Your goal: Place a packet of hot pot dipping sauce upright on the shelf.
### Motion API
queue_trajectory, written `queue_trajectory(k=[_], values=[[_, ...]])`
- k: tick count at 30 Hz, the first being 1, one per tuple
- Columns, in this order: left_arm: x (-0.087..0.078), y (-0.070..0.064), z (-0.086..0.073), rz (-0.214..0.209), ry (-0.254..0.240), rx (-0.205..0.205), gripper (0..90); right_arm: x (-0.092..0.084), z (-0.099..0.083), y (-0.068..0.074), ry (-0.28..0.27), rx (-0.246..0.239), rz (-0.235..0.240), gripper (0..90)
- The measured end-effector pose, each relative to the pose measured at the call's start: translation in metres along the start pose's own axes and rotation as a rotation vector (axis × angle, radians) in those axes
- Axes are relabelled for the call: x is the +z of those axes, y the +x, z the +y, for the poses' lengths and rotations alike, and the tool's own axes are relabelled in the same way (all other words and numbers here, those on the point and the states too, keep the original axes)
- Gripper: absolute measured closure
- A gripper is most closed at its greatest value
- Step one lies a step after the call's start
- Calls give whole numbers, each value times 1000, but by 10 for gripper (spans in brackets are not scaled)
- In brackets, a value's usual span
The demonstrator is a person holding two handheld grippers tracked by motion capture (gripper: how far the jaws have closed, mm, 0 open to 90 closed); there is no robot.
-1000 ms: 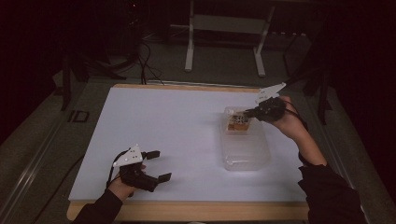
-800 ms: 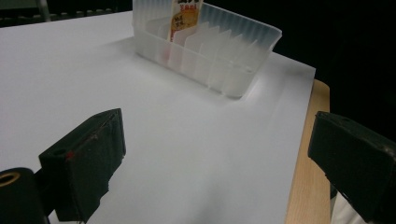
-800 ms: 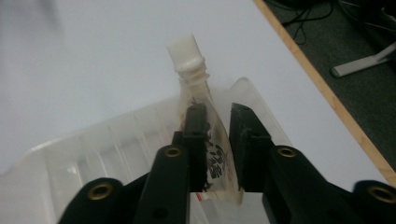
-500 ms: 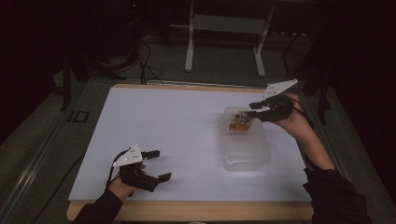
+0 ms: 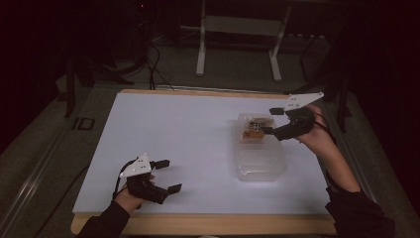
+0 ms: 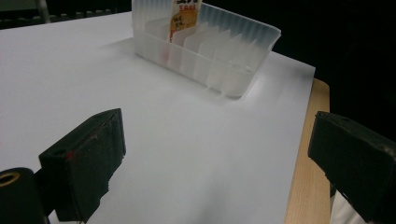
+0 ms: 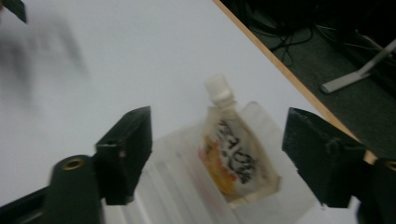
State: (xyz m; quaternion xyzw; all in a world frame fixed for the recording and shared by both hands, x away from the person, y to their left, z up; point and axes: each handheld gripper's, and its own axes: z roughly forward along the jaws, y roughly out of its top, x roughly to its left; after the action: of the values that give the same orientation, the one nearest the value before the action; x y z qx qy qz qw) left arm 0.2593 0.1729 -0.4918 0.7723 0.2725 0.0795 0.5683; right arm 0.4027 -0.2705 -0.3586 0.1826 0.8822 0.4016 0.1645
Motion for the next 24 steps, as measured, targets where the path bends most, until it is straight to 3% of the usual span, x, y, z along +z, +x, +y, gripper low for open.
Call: queue_trajectory(k=[7, 24], values=[[-1, 0, 0, 2, -2, 5, 43, 2, -7, 19, -26, 23, 52, 142], [-2, -2, 0, 1, -2, 9, 43, 7, -37, 77, -120, 59, 70, 146]])
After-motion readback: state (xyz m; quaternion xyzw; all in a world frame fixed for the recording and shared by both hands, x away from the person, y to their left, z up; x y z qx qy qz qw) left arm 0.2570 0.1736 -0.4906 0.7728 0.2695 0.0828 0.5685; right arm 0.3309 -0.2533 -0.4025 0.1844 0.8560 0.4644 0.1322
